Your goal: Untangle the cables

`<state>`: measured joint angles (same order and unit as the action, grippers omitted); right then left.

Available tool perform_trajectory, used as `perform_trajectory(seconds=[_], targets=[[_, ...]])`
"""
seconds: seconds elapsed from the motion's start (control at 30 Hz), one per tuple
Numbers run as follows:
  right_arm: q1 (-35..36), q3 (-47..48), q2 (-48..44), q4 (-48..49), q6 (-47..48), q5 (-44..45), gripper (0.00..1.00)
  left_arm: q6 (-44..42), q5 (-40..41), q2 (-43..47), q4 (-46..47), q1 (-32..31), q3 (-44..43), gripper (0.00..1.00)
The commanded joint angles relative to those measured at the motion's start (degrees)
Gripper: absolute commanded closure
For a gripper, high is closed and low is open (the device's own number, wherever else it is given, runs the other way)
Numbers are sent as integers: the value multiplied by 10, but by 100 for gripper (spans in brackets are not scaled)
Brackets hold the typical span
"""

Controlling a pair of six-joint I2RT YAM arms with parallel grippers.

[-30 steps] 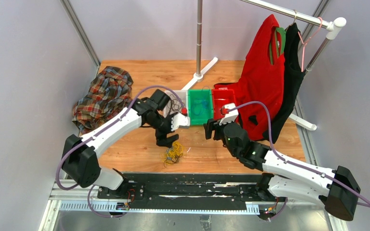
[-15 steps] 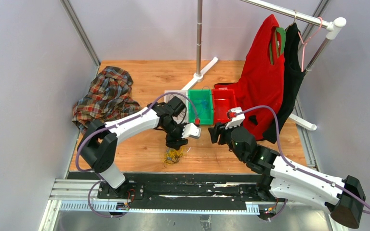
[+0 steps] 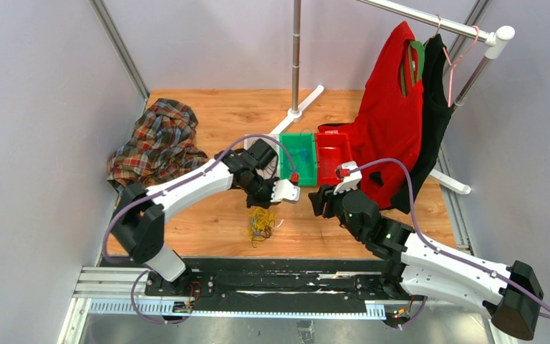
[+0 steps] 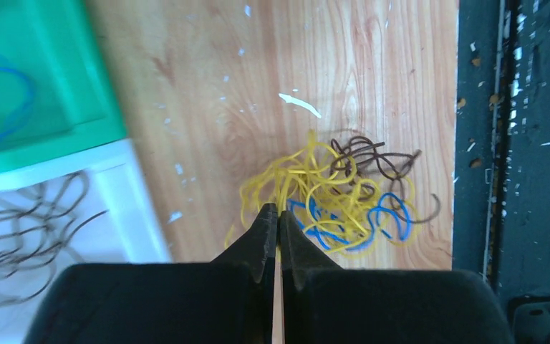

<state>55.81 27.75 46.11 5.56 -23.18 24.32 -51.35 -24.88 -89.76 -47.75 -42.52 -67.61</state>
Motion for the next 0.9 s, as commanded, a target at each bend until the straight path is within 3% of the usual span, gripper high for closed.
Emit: perform_trajectory(seconds=[0.0, 0.23, 0.87], targets=[[-4, -11, 7, 54, 0, -56, 44, 34, 1, 81, -63, -4, -54, 99], [16, 13, 45, 139, 24, -143, 29, 107, -7, 144, -109, -4, -114, 99], [62, 92, 159, 229, 53, -167, 28, 173, -56, 187, -130, -4, -164, 99]])
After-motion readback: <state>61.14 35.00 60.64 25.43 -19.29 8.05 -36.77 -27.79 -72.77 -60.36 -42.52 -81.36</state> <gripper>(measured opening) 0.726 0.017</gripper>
